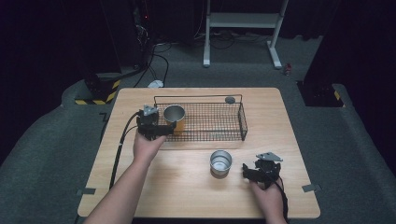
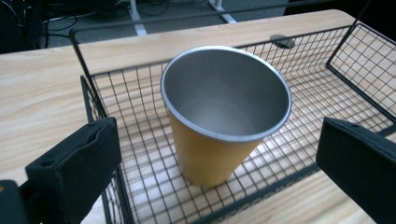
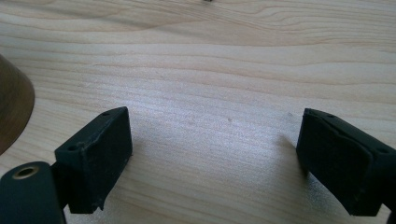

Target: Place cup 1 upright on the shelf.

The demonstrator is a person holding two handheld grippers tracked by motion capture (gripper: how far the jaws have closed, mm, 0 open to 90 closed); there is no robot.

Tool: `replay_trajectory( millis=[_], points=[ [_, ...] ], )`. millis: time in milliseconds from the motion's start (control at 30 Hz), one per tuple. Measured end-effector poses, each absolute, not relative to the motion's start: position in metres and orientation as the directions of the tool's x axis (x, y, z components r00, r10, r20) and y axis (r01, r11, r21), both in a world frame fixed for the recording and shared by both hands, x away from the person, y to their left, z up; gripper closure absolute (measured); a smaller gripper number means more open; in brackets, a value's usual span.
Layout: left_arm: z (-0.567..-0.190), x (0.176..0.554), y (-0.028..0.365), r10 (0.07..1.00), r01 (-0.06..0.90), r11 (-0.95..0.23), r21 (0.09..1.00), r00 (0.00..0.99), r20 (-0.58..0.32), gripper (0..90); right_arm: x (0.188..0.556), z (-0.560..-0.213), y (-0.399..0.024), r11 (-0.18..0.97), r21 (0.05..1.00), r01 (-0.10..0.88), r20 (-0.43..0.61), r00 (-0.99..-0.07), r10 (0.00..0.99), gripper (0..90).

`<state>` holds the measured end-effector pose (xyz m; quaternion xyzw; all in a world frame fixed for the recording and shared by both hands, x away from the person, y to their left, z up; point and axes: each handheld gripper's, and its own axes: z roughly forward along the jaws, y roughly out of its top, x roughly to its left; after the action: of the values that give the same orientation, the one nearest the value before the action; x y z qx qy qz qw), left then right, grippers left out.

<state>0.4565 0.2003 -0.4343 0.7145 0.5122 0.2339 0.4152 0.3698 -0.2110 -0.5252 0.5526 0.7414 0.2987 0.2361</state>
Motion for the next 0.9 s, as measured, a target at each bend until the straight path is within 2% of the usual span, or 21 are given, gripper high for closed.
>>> replay_trajectory(
  millis=[167,433,633,900],
  points=[
    [-0.442,0.443,0.205,0.924,0.532,-0.162,0.831,0.376,-0.061,0.7,0.37,-0.525,-0.211,0.211,0.704,0.678,-0.02,-0.278,0.96,10.4],
    [-0.457,0.418,0.215,0.917,0.538,-0.175,0.825,0.394,-0.063,0.7,0.37,-0.525,-0.211,0.211,0.704,0.678,-0.02,-0.278,0.96,10.3],
    [-0.468,0.401,0.223,0.906,0.558,-0.162,0.814,0.412,-0.102,1.1,0.37,-0.525,-0.211,0.214,0.705,0.677,-0.022,-0.28,0.96,10.4],
    [-0.486,0.381,0.233,0.895,0.584,-0.197,0.787,0.436,-0.099,1.3,0.37,-0.525,-0.211,0.211,0.704,0.678,-0.02,-0.278,0.96,10.4]
  ],
)
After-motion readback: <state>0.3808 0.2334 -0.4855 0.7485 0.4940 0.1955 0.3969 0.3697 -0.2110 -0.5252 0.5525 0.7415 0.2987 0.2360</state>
